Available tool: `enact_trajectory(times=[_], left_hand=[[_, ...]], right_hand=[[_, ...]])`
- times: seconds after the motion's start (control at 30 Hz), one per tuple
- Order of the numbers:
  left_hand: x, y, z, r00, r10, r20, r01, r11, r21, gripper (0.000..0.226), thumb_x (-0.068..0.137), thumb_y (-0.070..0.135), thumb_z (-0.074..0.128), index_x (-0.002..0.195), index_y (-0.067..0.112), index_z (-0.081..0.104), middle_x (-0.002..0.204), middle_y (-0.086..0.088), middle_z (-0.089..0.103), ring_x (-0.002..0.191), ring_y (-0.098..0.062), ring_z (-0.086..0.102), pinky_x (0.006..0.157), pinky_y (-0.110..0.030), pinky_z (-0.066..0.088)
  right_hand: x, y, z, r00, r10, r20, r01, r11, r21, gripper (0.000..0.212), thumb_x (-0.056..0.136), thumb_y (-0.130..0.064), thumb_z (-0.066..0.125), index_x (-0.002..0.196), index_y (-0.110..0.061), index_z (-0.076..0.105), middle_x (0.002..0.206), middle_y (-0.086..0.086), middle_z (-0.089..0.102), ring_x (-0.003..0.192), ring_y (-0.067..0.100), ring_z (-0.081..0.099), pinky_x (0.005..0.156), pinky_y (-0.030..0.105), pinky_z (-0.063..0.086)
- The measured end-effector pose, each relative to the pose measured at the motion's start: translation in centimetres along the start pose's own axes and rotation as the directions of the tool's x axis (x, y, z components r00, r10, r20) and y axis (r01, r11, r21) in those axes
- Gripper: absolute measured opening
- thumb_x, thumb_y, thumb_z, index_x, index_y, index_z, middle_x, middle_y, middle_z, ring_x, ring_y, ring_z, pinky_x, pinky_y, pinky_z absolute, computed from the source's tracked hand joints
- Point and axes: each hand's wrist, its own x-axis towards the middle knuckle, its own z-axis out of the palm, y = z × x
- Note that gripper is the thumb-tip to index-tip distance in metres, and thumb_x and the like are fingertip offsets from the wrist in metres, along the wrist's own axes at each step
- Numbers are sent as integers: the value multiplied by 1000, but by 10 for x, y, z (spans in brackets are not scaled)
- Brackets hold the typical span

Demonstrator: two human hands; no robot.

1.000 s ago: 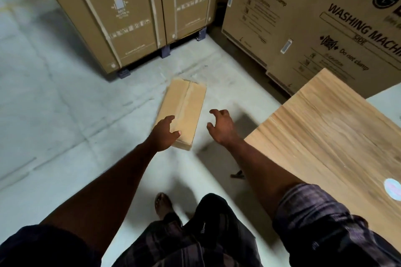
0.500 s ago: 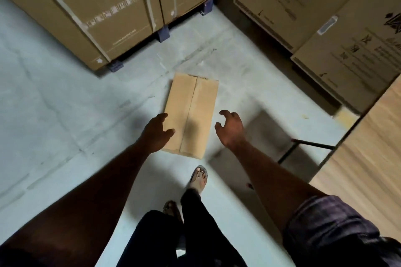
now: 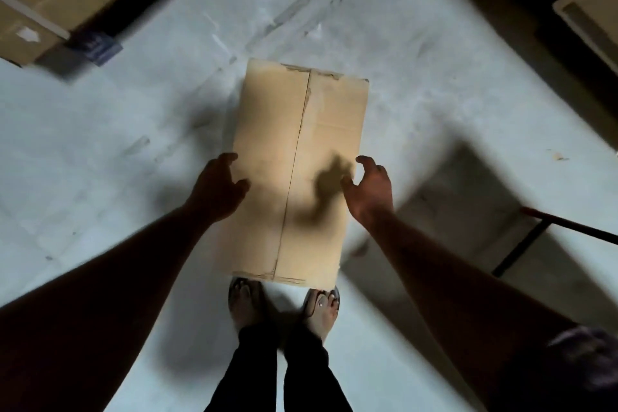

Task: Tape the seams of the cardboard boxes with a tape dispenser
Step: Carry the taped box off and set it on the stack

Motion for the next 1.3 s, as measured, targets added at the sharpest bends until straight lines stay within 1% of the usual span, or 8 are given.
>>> enact_trajectory(times=[0.17,0.27,0.37,0.47,0.57,0.83,1.13,1.3], left_hand=[[72,-30,42,999,19,-30,-21,997,-69,75,93,38,64,152,6,31,144,-21,48,130,-39,49,106,-51,45],[94,-32,60,998,-62,-12,60,991,-117,96,90,40,66,158,5,8,153,-25,35,136,-43,41,109,-54,41],[104,-36,73,993,-100,-65,81,966,-246,107,81,58,69,158,25,3,154,-17,35,134,-41,45,104,-56,46],[107,-48,81,993,-100,-69,81,967,-240,103,86,61,66,157,33,-4,158,-11,34,134,-43,45,106,-55,43],[107,-54,87,994,-85,-73,66,970,-234,98,87,65,60,155,39,-4,152,-12,43,126,-47,52,101,-55,44],[91,-51,76,992,-81,-92,50,955,-292,94,86,66,61,156,40,4,152,-8,44,130,-45,49,106,-56,42],[17,2,-9,980,0,-199,-67,942,-328,87,87,55,69,155,29,21,149,-4,47,131,-38,49,105,-42,41],[-52,40,-68,966,1,-257,-77,955,-287,87,86,63,65,153,31,22,144,-9,52,127,-40,52,104,-45,44]], right_hand=[[51,20,53,994,105,-12,-104,989,106,70,97,-32,64,156,-16,30,139,24,44,121,43,55,101,37,43],[68,27,81,970,242,-17,-233,948,217,67,99,-31,58,153,-9,24,137,25,48,122,44,54,99,40,43],[79,39,104,957,287,-48,-264,926,271,44,101,-33,51,131,-6,35,101,8,59,101,35,58,85,35,40],[82,48,111,960,262,-95,-227,933,280,52,99,-37,53,139,-10,34,77,-8,50,88,29,53,83,34,41],[82,54,115,962,242,-128,-199,939,281,52,97,-40,55,139,-15,36,75,-9,52,88,30,56,87,37,46],[65,48,99,962,244,-125,-193,927,322,43,97,-41,54,128,-13,42,79,-5,54,87,31,54,81,33,39],[-2,-11,13,970,206,-131,-150,925,350,43,99,-44,51,124,-11,42,81,-1,52,84,32,51,77,32,35],[-63,-49,-55,974,178,-144,-114,922,371,43,95,-47,50,122,-14,44,86,0,56,89,32,58,80,35,44]])
